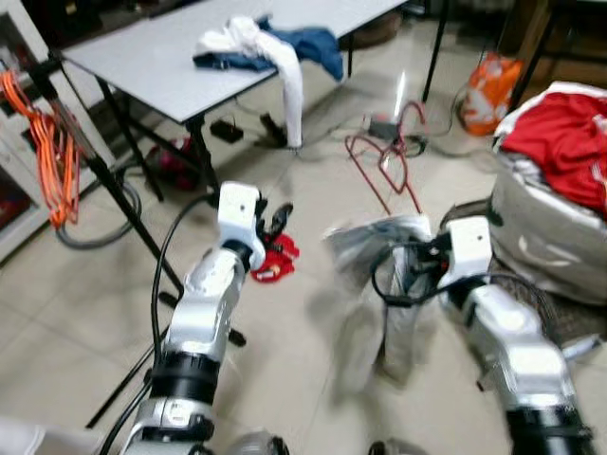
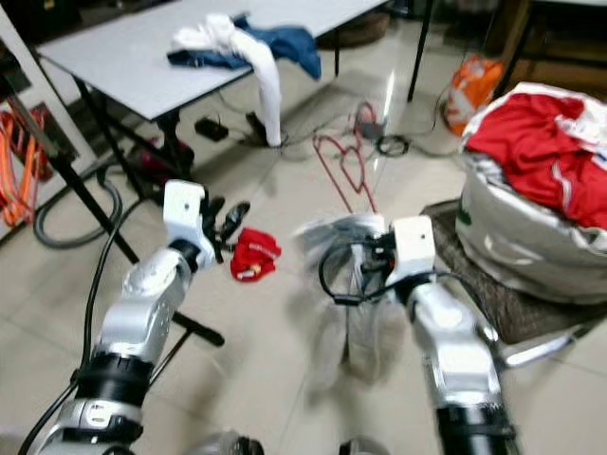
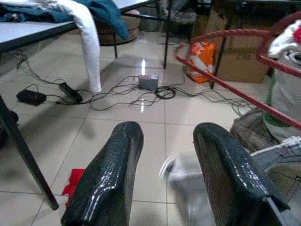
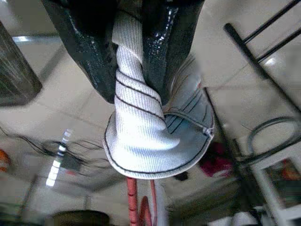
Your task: Hang hanger
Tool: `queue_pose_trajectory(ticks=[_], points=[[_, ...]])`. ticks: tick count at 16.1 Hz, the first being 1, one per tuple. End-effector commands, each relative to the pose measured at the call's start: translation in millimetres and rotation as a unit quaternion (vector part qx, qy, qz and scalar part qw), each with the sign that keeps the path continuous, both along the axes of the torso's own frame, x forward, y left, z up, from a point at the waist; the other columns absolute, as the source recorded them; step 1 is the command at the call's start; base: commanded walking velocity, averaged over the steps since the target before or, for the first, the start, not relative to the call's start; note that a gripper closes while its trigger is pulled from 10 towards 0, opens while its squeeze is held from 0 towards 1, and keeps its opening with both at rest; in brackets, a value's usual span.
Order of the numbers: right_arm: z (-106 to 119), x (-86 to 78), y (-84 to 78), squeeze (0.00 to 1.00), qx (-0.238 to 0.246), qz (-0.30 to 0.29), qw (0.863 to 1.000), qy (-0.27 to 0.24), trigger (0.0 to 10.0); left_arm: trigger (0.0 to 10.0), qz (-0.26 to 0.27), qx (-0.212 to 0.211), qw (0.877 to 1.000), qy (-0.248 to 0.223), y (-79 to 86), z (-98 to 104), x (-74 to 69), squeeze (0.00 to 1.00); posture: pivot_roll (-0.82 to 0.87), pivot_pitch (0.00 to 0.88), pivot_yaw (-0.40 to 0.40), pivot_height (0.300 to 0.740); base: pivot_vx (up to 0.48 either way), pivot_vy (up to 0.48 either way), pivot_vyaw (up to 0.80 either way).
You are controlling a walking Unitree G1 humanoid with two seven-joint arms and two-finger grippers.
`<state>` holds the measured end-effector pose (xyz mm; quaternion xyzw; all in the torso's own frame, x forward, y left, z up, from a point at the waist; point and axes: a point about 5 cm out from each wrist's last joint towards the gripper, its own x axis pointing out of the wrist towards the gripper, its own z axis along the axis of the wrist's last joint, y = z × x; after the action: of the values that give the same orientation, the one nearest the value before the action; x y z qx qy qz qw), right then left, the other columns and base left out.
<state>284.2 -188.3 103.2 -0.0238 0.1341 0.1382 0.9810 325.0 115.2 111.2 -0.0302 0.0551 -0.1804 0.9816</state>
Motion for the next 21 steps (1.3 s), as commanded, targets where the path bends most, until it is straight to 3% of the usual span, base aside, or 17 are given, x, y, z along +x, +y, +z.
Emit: queue_pose_trajectory(ticks=[1,4,7,8,11,14,15,16,17,19,20,21], points=[[24.0,6.0,6.1,0.00,0.016,0.029,0.999,-0.041,0.0,10.0,0.001,0.002,1.000,-0.006,3.7,4.7,0.5,0.00,-0.15,0.000,0.093,0.740,0.000,0.000,0.00],[79.6,25.6,-33.2,0.00,-0.082,0.101,0.986,-0.100,0.0,10.0,-0.026,0.015,1.000,0.000,8.3,12.6,3.1,0.00,-0.17,0.000,0.121,0.740,0.000,0.000,0.00],[86.9,23.1,-41.3,0.00,-0.172,0.181,0.963,-0.099,0.0,10.0,-0.141,0.025,0.990,-0.016,0.0,12.6,-2.5,0.00,-0.18,0.000,0.129,0.740,0.000,0.000,0.00],[90.3,24.2,-43.0,0.00,-0.186,0.186,0.959,-0.102,0.0,10.0,-0.148,0.031,0.988,-0.027,1.2,14.4,-2.8,0.00,-0.18,0.000,0.131,0.740,0.000,0.000,0.00],[124.3,23.4,-39.2,0.00,-0.206,0.266,0.931,-0.141,0.0,10.0,-0.215,-0.002,0.976,-0.021,9.5,29.0,-4.2,0.00,-0.18,0.000,0.133,0.740,0.000,0.000,0.00],[158.5,30.0,-42.5,0.00,-0.263,0.300,0.902,-0.167,0.0,10.0,-0.275,-0.014,0.961,-0.022,11.3,41.9,-4.7,0.00,-0.18,0.000,0.130,0.740,0.000,0.000,0.00],[159.4,30.2,-42.6,0.00,-0.265,0.301,0.901,-0.167,0.0,10.0,-0.277,-0.015,0.961,-0.022,11.2,42.0,-4.8,0.00,-0.18,0.000,0.130,0.740,0.000,0.000,0.00],[163.7,34.3,-45.6,0.00,-0.274,0.300,0.899,-0.166,0.0,10.0,-0.281,0.027,0.958,-0.042,10.1,39.7,-5.5,0.00,-0.18,0.000,0.129,0.740,0.000,0.000,0.00],[165.2,36.6,-47.4,0.00,-0.278,0.299,0.898,-0.164,0.0,10.0,-0.281,0.027,0.958,-0.048,8.9,39.0,-6.2,0.00,-0.18,0.000,0.128,0.740,0.000,0.000,0.00],[164.1,44.7,-53.0,0.00,-0.237,0.283,0.915,-0.163,0.0,10.0,-0.245,0.005,0.968,-0.054,0.5,30.8,-8.4,0.00,-0.18,0.000,0.119,0.740,0.000,0.000,0.00],[163.5,45.7,-53.0,0.00,-0.218,0.280,0.920,-0.165,0.0,10.0,-0.231,0.004,0.972,-0.046,-0.5,25.7,-9.3,0.28,-0.18,0.000,0.119,0.740,0.000,0.000,0.00],[164.4,46.1,-52.2,0.00,-0.200,0.278,0.924,-0.169,0.0,10.0,-0.229,-0.006,0.973,-0.040,-1.4,23.7,-10.8,0.33,-0.18,0.000,0.116,0.740,0.000,0.000,0.00]])
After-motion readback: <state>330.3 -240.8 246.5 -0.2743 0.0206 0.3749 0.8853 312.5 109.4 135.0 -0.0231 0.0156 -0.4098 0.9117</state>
